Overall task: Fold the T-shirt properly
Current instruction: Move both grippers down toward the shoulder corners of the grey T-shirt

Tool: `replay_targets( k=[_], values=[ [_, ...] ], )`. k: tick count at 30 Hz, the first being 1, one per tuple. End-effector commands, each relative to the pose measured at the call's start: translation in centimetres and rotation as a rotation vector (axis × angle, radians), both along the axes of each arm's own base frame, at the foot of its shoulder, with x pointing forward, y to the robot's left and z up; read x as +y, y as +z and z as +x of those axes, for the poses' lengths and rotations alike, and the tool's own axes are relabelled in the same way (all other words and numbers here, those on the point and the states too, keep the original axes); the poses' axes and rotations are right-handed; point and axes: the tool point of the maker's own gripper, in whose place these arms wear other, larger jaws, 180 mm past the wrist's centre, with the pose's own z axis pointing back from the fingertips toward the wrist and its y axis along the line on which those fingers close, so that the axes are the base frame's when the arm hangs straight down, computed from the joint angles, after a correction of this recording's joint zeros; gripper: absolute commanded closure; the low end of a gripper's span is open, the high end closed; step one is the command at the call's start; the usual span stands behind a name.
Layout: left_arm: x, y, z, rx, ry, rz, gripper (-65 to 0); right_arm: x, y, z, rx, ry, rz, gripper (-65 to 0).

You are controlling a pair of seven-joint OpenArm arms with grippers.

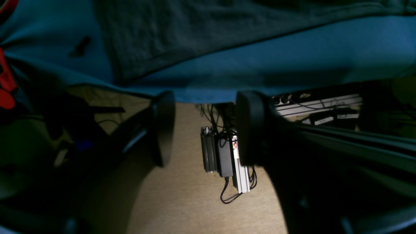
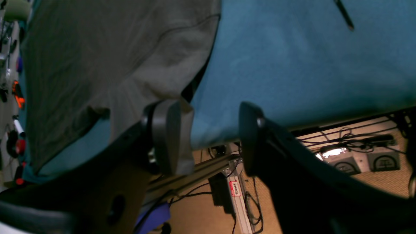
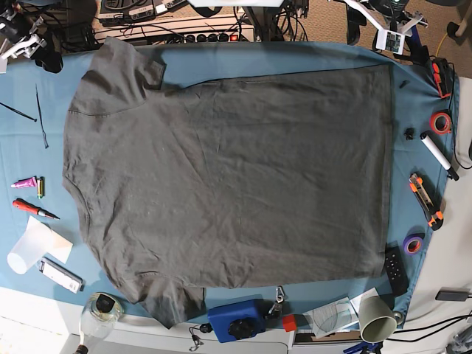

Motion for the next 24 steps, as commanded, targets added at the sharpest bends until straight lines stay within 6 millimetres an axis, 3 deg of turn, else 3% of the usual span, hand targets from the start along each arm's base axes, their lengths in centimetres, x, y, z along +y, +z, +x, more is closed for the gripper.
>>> replay_targets(
  k=[1,4,10,18,24],
  values=[
    [-0.2,0.6,0.2,-0.021,-0.003,-0.005,-30.7,-0.2,1.2,0.8,-0.031,0.027,-0.010,-29.3],
    [-0.2,0.7,0.2,-0.022,-0.001,-0.006,-30.7,0.9,0.7,1.5,-0.027,0.059,0.011,-29.3],
    [-0.2,0.7,0.3,-0.025,-0.001,-0.006,-30.7,4.0,-2.5,2.7,0.046,0.154,0.019,-29.3],
    [-0.2,0.9,1.0,-0.051,-0.001,-0.007,-30.7,5.4,-5.2,1.4,0.092,0.113,0.015,-29.3],
    [-0.2,1.0,1.4,-0.064,-0.001,-0.006,-30.7,8.0,-6.6,1.2,0.122,0.159,0.061,-29.3]
  ],
)
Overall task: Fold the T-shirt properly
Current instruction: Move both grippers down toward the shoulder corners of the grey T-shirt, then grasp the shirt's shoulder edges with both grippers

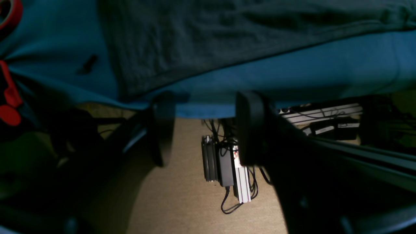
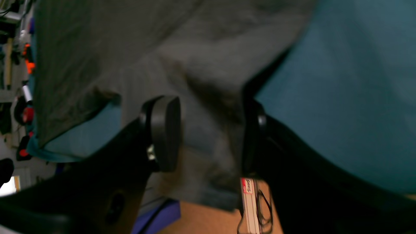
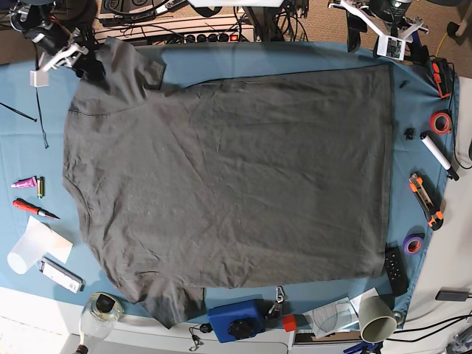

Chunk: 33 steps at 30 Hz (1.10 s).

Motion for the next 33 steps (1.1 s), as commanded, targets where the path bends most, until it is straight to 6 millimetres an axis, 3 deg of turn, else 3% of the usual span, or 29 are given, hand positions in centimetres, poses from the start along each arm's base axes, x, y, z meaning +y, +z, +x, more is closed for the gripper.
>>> replay_targets(
  k=[1,8,16,20,24,33],
  values=[
    [-0.1,0.7,0.2,-0.026,-0.006,-0.004,-30.7,0.8,-1.6,-1.7,0.107,0.060,-0.023,-29.3],
    [-0.1,1.1,1.5,-0.063,-0.002,-0.003,-30.7,2.6,-2.7,-2.2,0.135,0.085,0.002,-29.3],
    [0.1,1.6,3.8,-0.115,0.137,-0.070,-30.7,2.7,-2.9,-2.5,0.151,0.096,0.004,-29.3],
    [1.4,1.9,4.9,-0.144,0.236,-0.056,-30.7,2.9,-3.0,-2.9,0.171,0.110,0.006,-29.3],
    [2.4,1.8,4.8,-0.143,0.303,-0.028,-30.7,2.9,-3.0,-3.0,0.175,0.112,0.006,-29.3],
    [2.0,0.0,5.2,-0.127,0.425,-0.118,-30.7,2.9,-3.1,-3.3,0.190,0.123,0.006,-29.3]
  ],
)
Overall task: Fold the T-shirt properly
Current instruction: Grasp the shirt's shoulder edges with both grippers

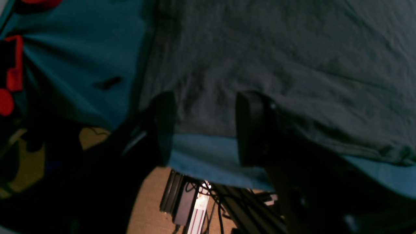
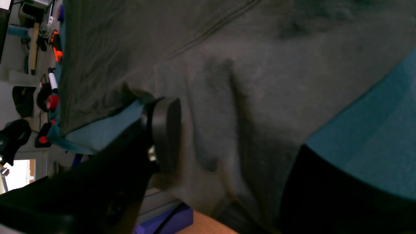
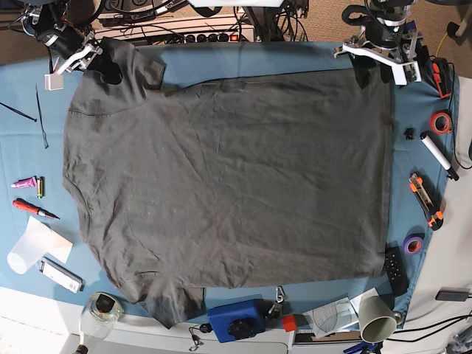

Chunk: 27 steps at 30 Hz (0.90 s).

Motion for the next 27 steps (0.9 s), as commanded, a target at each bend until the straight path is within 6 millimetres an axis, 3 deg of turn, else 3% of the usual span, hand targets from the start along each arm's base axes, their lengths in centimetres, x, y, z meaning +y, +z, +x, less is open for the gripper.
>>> replay_targets(
  k=[1,3,9,12,16,20,27],
  values=[
    [0.3,0.4,0.2,-0.023,0.015,0.004,-30.7,0.0,-2.4,-3.5,0.190,0.079,-0.058,-29.3],
    [1.1,0.0,0.4,-0.022,0.041,0.013,-30.7,-0.1,-2.4,-3.5,0.191,0.082,-0.060,-29.3],
    [6.1,-0.4,0.0,-0.035,0.171,0.012,-30.7,-0.3,-2.3,-3.5,0.194,0.088,-0.068,-29.3],
    [7.1,-0.1,-0.4,-0.053,0.191,-0.048,-30.7,-0.5,-2.3,-3.5,0.194,0.090,-0.073,-29.3],
    [5.4,-0.8,-0.2,-0.091,0.123,-0.192,-30.7,-0.5,-2.3,-3.5,0.193,0.089,-0.073,-29.3],
    [3.4,-3.5,-0.1,-0.070,0.095,-0.359,-30.7,-0.5,-2.3,-3.5,0.194,0.090,-0.073,-29.3],
    [3.3,-4.6,0.0,-0.056,0.092,-0.367,-30.7,-0.3,-2.4,-4.0,0.218,0.108,-0.070,-29.3]
  ],
)
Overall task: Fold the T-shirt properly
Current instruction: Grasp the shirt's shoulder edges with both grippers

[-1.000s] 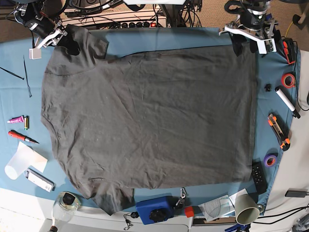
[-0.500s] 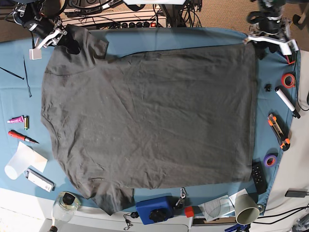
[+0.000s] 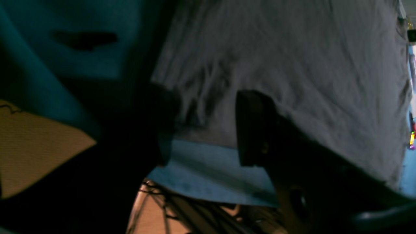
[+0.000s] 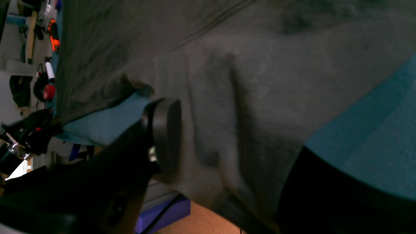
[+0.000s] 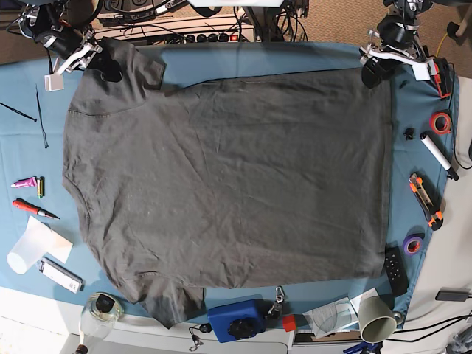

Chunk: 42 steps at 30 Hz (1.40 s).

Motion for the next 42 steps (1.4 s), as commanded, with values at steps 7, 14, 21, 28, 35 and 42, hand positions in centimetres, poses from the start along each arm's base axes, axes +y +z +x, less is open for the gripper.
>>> replay_targets(
  k=[7,14,21,28,35,42],
  values=[
    [1.1,-0.3,-0.5,0.031,0.010,0.069,-30.7,-0.2,-2.4,-3.6,0.192,0.072,-0.063,-29.3],
    [1.2,2.6,1.0,-0.073,-0.014,0.087,-30.7,-0.2,-2.4,-3.6,0.192,0.072,-0.063,-29.3],
    [3.4,3.1,0.2,-0.019,0.004,0.185,-30.7,-0.2,-2.4,-3.6,0.192,0.072,-0.063,-29.3],
    [3.2,2.8,0.1,-0.003,-0.006,0.180,-30.7,-0.2,-2.4,-3.6,0.191,0.072,-0.063,-29.3],
    [3.5,-0.1,-1.1,0.055,0.006,0.149,-30.7,-0.2,-2.4,-3.5,0.189,0.070,-0.063,-29.3],
    [1.7,-1.0,0.0,0.043,-0.034,0.034,-30.7,-0.2,-2.3,-3.5,0.188,0.069,-0.062,-29.3]
  ],
)
